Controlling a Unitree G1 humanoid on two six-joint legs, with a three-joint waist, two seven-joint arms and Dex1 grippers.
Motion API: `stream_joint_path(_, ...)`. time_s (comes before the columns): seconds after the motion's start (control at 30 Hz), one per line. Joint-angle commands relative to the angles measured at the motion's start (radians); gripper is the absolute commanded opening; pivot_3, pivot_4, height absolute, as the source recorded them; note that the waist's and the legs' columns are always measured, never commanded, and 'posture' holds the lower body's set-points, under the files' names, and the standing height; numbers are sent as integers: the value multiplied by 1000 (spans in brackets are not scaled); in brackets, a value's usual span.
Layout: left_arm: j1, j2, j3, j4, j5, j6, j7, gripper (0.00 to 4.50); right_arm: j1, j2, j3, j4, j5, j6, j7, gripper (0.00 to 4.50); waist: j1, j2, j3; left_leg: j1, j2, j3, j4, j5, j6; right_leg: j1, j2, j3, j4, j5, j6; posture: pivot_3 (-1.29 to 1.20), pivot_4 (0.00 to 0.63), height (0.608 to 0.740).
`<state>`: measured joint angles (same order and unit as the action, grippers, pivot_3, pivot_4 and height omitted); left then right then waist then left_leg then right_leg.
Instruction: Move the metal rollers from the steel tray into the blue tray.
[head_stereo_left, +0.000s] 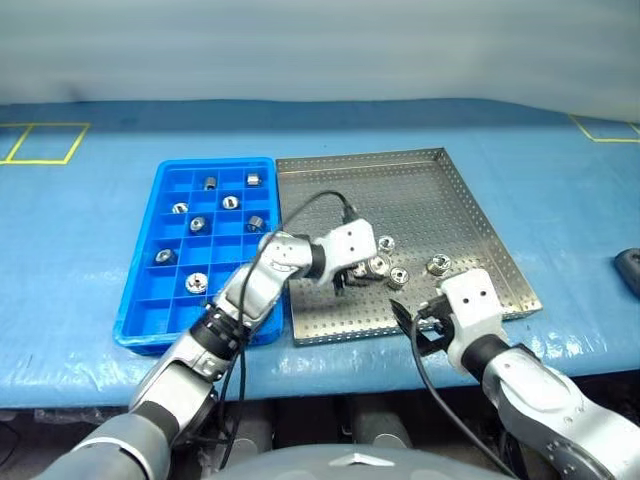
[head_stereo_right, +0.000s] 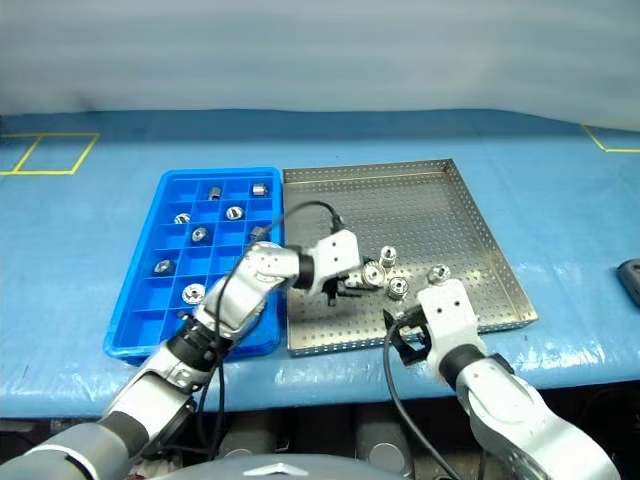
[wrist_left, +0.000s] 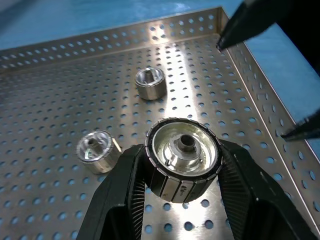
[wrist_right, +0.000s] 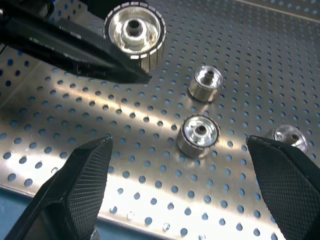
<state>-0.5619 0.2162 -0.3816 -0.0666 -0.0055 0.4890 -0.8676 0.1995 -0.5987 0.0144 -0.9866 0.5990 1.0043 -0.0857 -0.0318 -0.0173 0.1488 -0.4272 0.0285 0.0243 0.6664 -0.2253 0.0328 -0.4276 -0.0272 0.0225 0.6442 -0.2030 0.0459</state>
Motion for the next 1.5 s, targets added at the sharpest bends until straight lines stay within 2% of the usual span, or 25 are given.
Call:
stream_joint_path(0.03, 53, 53, 117, -176, -57, 77, 45, 1798, -102, -11, 53, 33, -13, 19, 68, 4500, 11, 0, 0, 0, 0, -1, 0, 0, 0, 0, 0, -1, 0, 0, 0, 96, 150, 740)
stream_joint_path(0.3, 257, 240, 317, -508, -72, 283, 158, 1798, -377, -18, 228, 190, -78, -8, 252, 4500, 66, -2, 2, -1, 0, -1, -1, 0, 0, 0, 0, -1, -1, 0, 0, 269, 150, 740)
stream_joint_path(0.47, 422, 263, 424, -686, -66, 448, 268, 1798, -533, 14, 361, 309, -150, -81, 383, 4500, 114, -3, 2, -1, -1, -2, -2, 0, 0, 0, -1, -2, -2, 0, 0, 369, 150, 740)
stream_joint_path(0.6, 495, 281, 431, -746, -34, 533, 346, 1798, -608, 51, 429, 387, -196, -135, 467, 4500, 157, -3, 3, -1, 0, -3, -1, 1, -1, 0, -1, -5, -1, 0, 0, 431, 150, 740)
stream_joint_path(0.8, 562, 284, 427, -781, -22, 609, 440, 1798, -638, 97, 483, 461, -252, -188, 548, 4500, 217, -3, 3, -2, 0, -4, -2, 1, -1, 0, -2, -6, -2, -1, -1, 482, 150, 740)
stream_joint_path(1.1, 601, 313, 432, -798, -46, 711, 487, 1798, -599, 120, 466, 454, -292, -187, 584, 4500, 302, -3, 3, -3, 0, -4, -3, 0, -3, -2, -2, -10, -2, -2, -4, 464, 150, 740)
stream_joint_path(1.17, 596, 314, 435, -799, -59, 728, 486, 2517, -589, 121, 458, 448, -296, -182, 582, 4500, 314, -2, 2, -3, 1, -3, -4, -1, -4, -3, -2, -10, -2, -3, -5, 464, 150, 740)
stream_joint_path(1.2, 588, 314, 436, -797, -65, 729, 484, 2723, -584, 122, 454, 446, -298, -180, 580, 4500, 321, -2, 2, -3, 1, -3, -4, -1, -5, -3, -2, -10, -2, -3, -5, 448, 150, 740)
stream_joint_path(1.37, 508, 244, 443, -783, -133, 676, 474, 4446, -552, 128, 421, 413, -306, -156, 561, 4500, 352, -2, 2, -4, 0, -1, -4, -2, -7, -4, -1, -13, -2, -4, -6, 404, 150, 740)
stream_joint_path(1.5, 458, 192, 404, -753, -186, 622, 454, 4482, -509, 127, 374, 365, -304, -121, 531, 4500, 365, -3, 2, -4, 0, -1, -4, -2, -7, -3, -1, -13, -2, -4, -7, 354, 150, 740)
